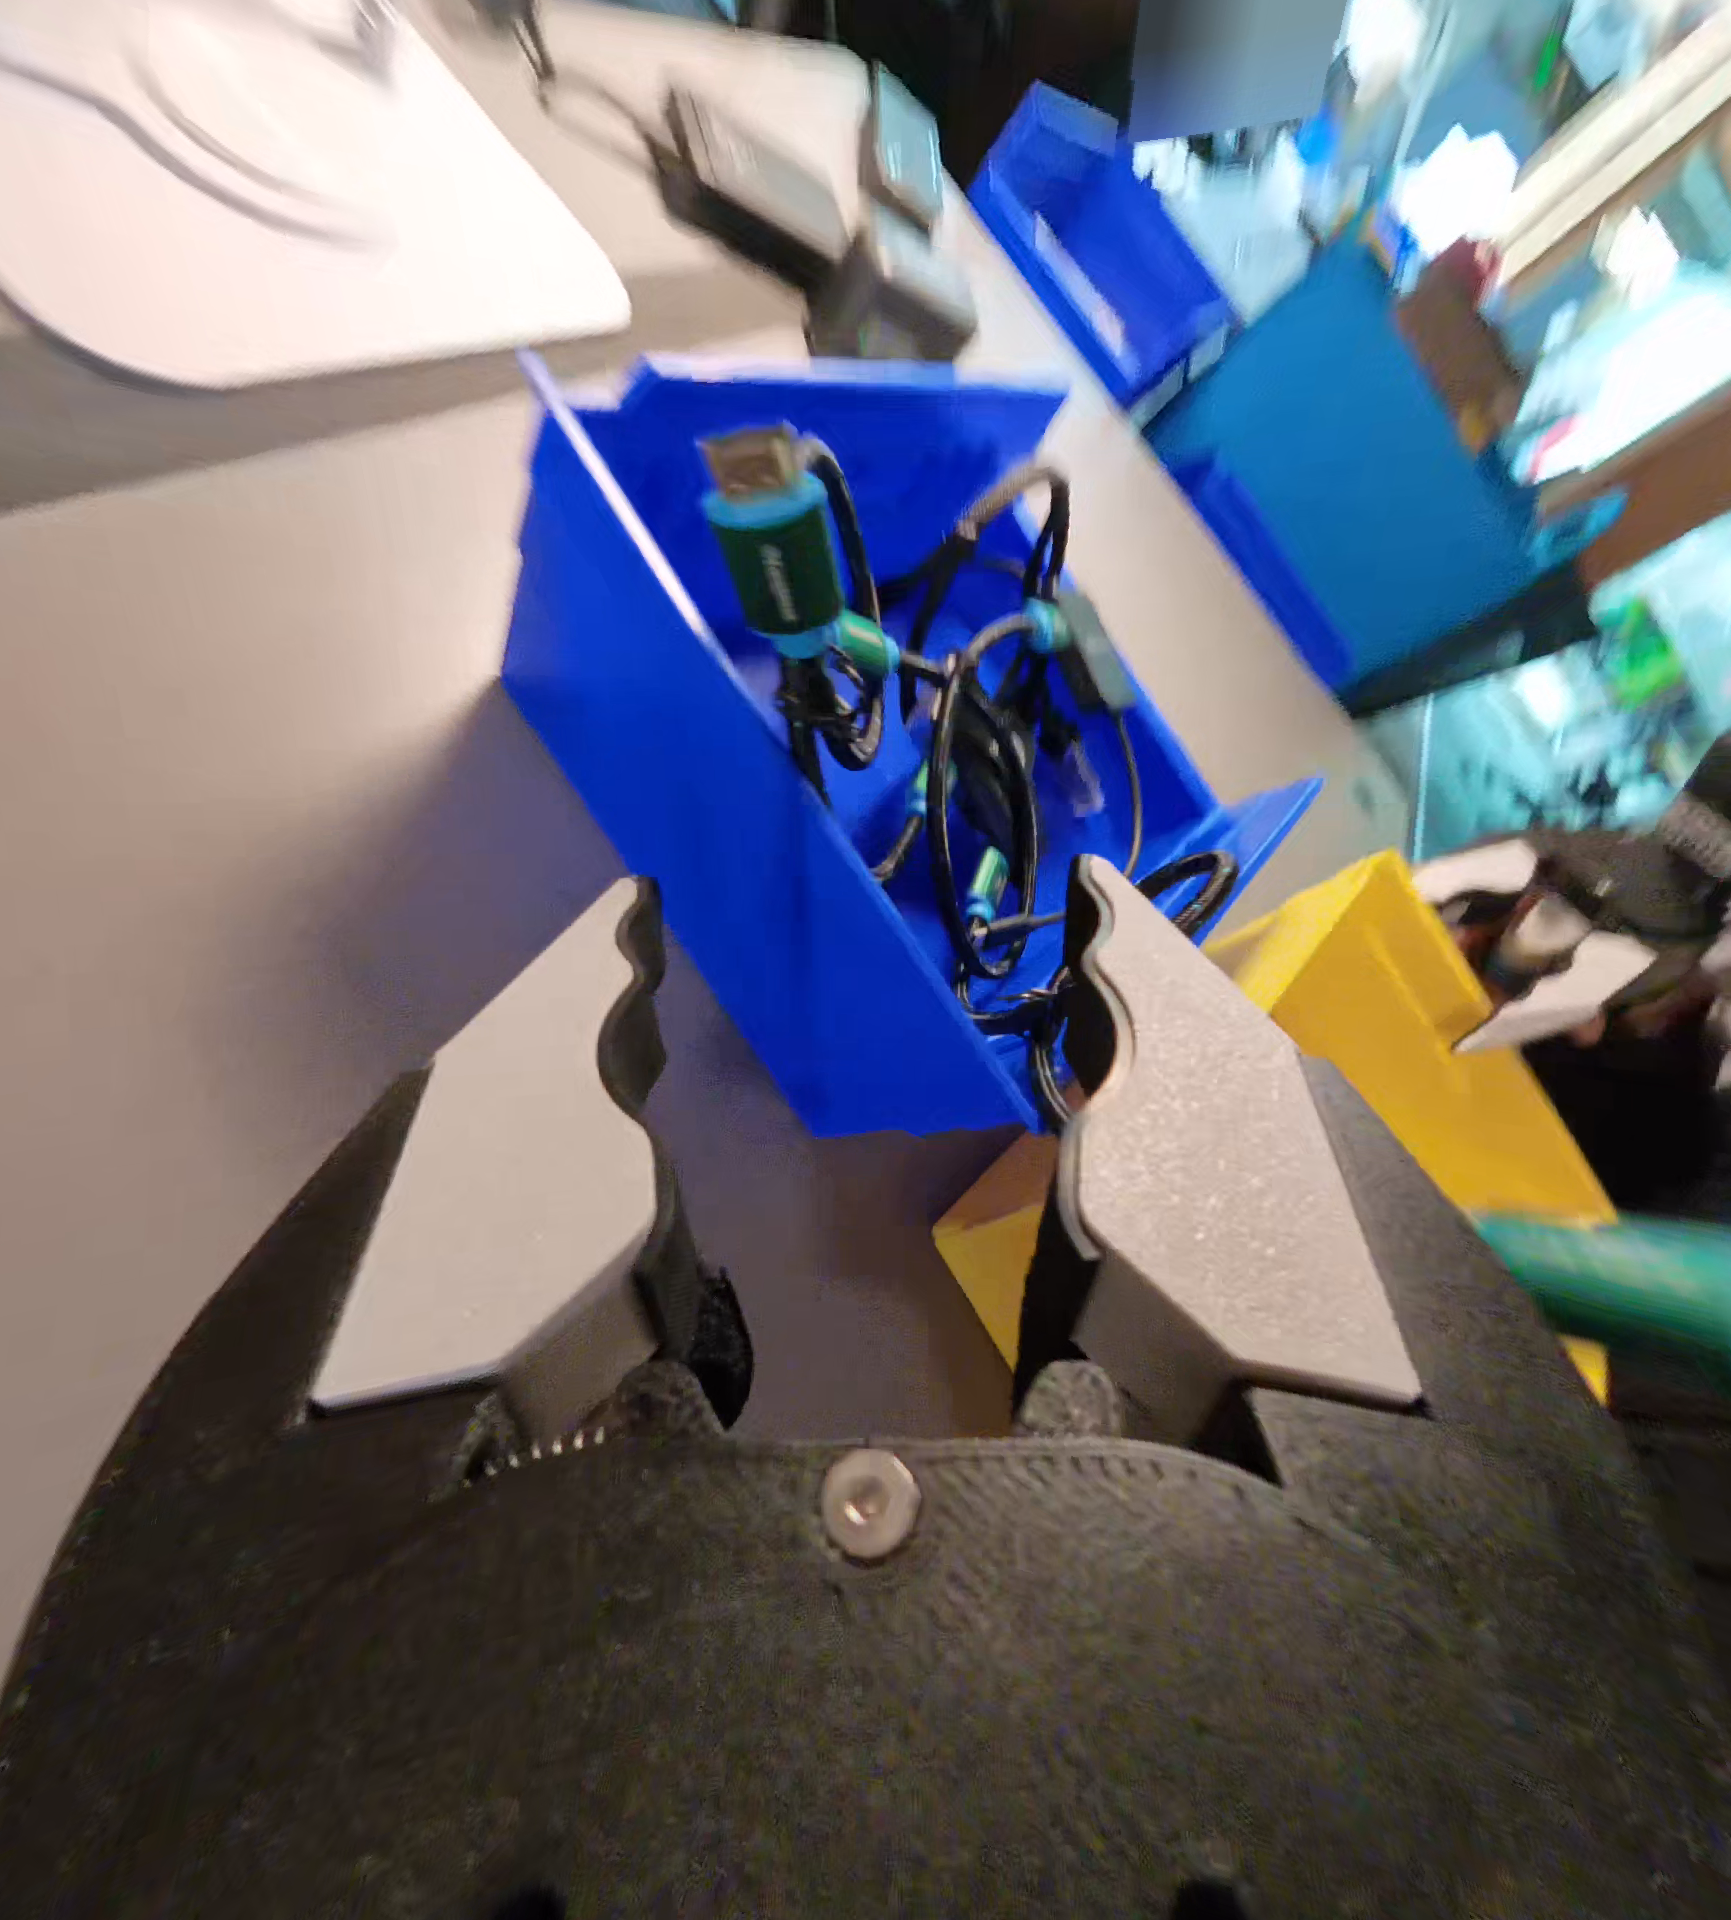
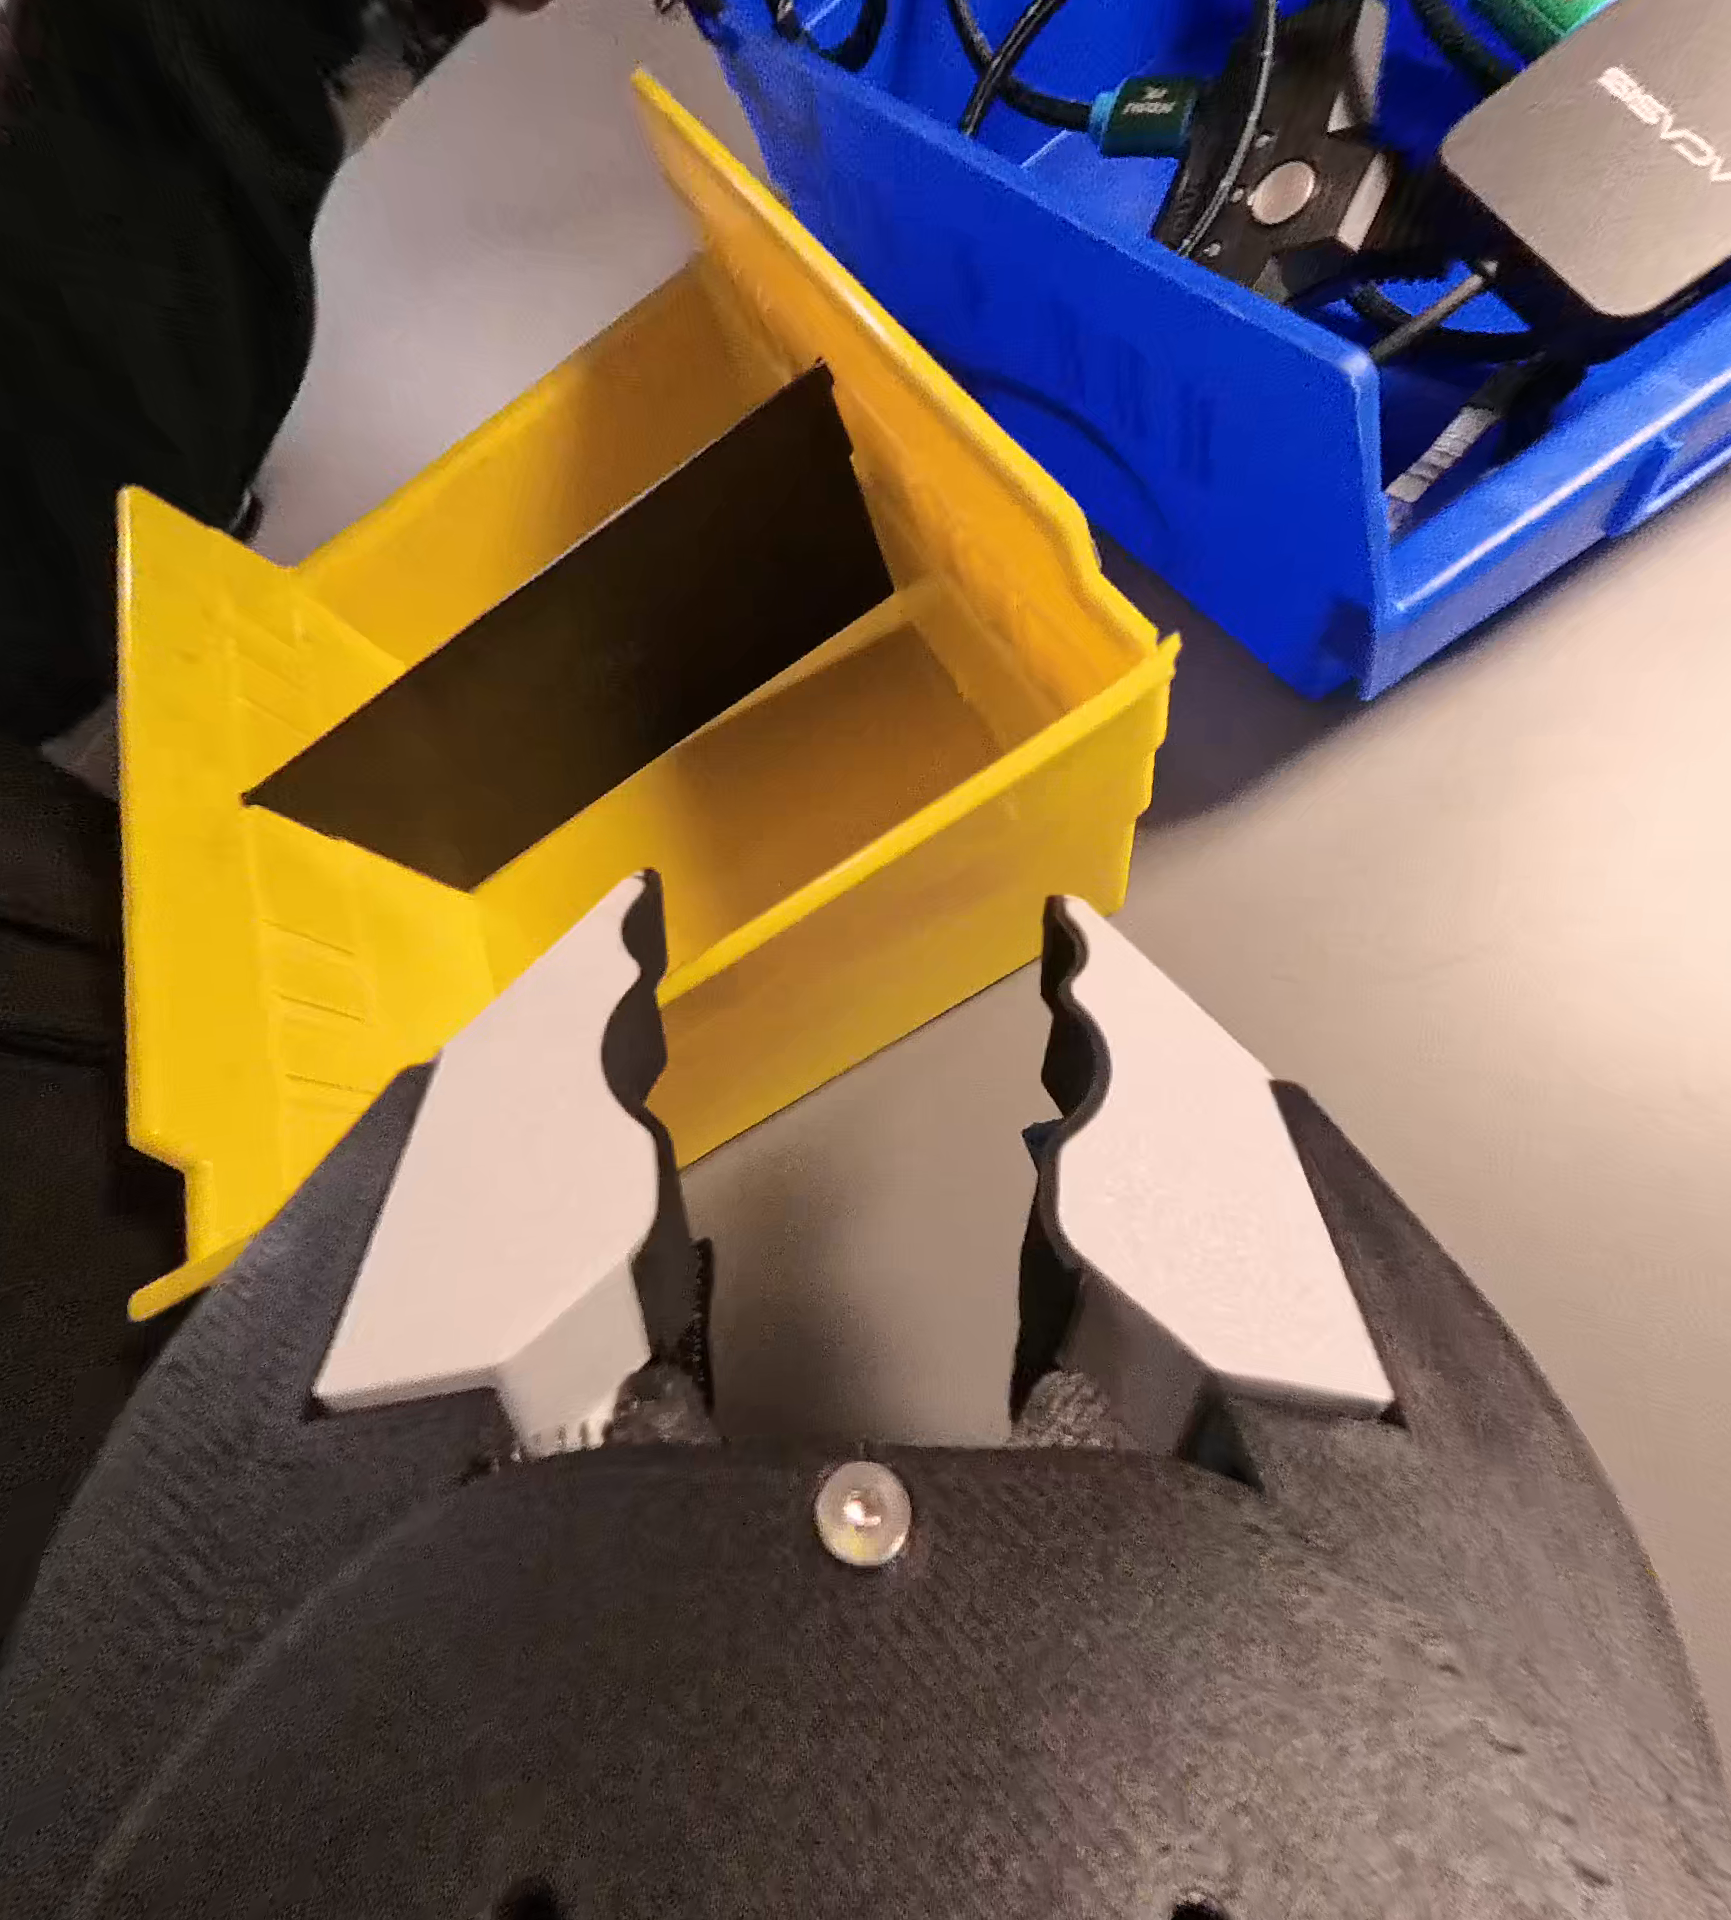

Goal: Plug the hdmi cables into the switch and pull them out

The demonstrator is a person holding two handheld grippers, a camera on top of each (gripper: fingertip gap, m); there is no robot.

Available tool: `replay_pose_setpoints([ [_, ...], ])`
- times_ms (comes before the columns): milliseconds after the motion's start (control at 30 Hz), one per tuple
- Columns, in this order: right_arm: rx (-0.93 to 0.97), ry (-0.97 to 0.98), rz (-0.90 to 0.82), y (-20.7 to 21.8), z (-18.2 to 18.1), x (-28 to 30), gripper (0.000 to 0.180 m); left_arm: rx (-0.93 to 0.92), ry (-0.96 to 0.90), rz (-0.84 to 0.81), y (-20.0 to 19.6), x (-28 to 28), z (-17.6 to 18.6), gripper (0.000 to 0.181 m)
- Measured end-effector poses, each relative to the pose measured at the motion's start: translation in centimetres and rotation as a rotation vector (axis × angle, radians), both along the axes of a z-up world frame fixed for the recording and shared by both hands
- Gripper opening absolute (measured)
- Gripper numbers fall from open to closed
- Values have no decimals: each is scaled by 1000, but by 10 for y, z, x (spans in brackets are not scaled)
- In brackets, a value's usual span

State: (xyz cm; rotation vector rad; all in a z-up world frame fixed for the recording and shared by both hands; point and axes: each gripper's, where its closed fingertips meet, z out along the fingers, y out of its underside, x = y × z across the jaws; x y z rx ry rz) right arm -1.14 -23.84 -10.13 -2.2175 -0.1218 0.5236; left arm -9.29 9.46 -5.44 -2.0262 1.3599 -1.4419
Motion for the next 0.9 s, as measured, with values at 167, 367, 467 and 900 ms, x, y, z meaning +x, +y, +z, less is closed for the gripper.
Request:
replay_pose_setpoints([
  [167, -26, -103, 97, -1, 3, 16, 47, 97, 241, -179, -27, 30, -40, 50],
  [367, -101, -345, 206, -8, 3, 69, 32, 248, 301, -141, -12, 11, -49, 22],
  [467, -157, -467, 251, -9, 1, 108, 27, 337, 368, -113, 7, -24, -50, 19],
  [900, -75, -572, 275, 15, 53, 94, 31, 824, 701, 347, 98, -194, 71, 55],
])
